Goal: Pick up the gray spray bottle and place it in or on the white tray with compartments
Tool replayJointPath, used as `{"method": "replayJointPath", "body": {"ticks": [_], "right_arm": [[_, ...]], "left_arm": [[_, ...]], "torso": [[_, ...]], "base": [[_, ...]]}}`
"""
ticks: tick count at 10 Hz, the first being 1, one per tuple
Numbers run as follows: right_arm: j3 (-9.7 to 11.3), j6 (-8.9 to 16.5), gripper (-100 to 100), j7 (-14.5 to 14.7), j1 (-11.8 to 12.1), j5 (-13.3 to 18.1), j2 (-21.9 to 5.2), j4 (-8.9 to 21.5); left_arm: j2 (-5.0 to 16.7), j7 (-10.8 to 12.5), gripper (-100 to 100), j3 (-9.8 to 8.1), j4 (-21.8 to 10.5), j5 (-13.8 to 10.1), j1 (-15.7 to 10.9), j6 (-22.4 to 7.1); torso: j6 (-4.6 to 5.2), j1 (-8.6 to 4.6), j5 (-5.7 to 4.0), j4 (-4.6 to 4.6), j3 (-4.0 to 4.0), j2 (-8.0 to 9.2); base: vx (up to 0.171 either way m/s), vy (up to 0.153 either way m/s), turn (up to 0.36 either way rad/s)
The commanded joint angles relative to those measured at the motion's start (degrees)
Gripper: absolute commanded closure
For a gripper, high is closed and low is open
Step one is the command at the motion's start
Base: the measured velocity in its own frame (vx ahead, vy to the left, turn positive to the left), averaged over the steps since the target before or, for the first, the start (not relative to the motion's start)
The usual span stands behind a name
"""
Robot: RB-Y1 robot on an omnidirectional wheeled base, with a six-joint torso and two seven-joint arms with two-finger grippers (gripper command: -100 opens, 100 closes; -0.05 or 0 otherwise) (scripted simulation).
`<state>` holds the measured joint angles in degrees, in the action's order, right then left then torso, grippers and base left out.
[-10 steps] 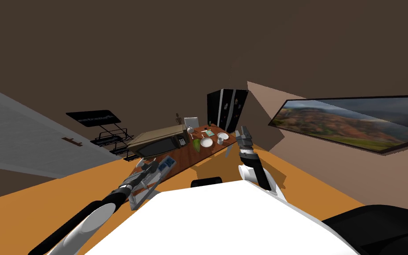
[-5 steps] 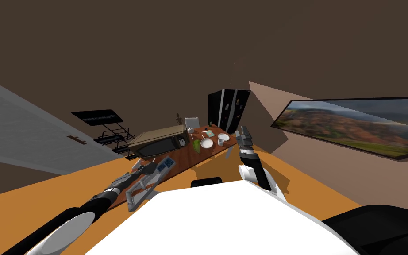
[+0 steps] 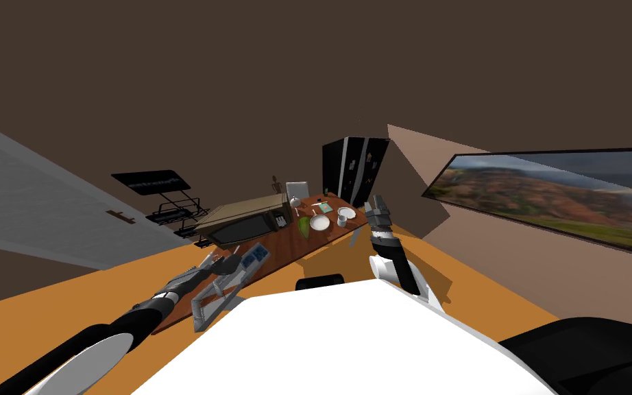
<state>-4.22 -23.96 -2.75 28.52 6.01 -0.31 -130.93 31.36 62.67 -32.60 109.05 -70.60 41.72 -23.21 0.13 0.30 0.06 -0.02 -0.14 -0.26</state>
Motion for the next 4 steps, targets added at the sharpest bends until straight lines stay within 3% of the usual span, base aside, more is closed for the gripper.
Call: {"method": "replayJointPath", "body": {"ticks": [1,4], "right_arm": [[0.00,0.00,0,0.00,0.00,0.00,0.00,0.00],[0.00,0.00,0,0.00,0.00,0.00,0.00,0.00]], "left_arm": [[0.00,0.00,0,0.00,0.00,0.00,0.00,0.00],[0.00,0.00,0,-0.01,0.00,0.00,0.01,0.00]], "torso": [[0.00,0.00,0.00,0.00,0.00,0.00],[0.01,0.02,0.01,0.00,0.00,0.01]], "base": [[0.000,0.000,0.000],[0.000,0.000,0.000]]}}
